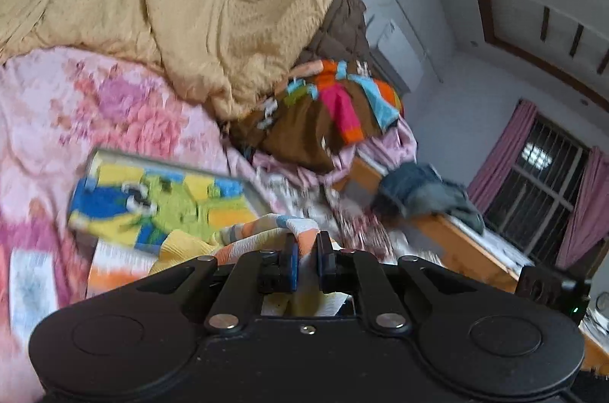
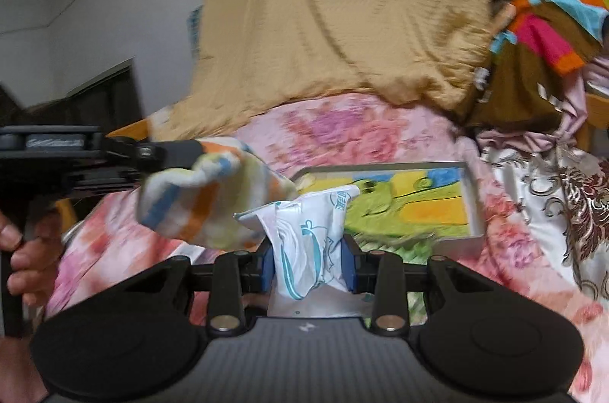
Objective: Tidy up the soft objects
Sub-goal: 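Carry the sock in the left tool while the right tool carries the cloth to the frog tray, then open the left tool over the frog tray while the right tool releases the white cloth there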
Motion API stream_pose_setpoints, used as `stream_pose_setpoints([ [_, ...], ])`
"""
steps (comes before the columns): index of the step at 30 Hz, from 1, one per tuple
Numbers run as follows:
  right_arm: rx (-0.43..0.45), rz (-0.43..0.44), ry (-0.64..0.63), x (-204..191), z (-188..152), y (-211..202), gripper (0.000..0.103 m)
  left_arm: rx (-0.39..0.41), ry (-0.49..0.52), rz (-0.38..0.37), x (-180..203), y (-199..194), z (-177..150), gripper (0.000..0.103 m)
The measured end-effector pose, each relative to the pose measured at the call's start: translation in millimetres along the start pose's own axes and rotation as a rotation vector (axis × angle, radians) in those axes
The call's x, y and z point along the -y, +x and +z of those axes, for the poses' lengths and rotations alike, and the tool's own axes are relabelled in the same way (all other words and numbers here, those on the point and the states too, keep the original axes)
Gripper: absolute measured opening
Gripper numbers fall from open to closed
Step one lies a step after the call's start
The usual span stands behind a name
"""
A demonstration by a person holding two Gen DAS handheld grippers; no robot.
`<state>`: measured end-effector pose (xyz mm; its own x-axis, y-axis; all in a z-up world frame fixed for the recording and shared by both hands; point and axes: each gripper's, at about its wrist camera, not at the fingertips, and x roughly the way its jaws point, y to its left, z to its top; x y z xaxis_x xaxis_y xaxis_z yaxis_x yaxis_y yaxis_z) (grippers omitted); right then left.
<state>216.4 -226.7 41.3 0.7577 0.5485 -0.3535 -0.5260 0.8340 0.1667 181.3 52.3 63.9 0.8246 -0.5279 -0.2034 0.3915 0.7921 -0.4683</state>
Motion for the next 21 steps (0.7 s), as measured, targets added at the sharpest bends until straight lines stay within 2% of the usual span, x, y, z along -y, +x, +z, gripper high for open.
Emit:
stream_pose_setpoints([
  [6, -0.005, -0.035, 0.097, 39, 31, 76, 0.039, 0.025, -0.008, 0.049, -31, 70, 33, 0.010],
  [11, -0.110, -0.051, 0.150, 60, 50, 145, 0.039, -0.006, -0.061, 0.107, -69, 122, 47, 0.010],
  [15, -0.204, -0.064, 0.227, 77, 50, 182, 0.039, -0.032, -0.142, 0.148, -103, 148, 45, 0.010],
  [21, -0.284, -0.095, 0.279, 86, 51, 218, 0.039, -0.063, -0.237, 0.197, -141, 164, 34, 0.010],
])
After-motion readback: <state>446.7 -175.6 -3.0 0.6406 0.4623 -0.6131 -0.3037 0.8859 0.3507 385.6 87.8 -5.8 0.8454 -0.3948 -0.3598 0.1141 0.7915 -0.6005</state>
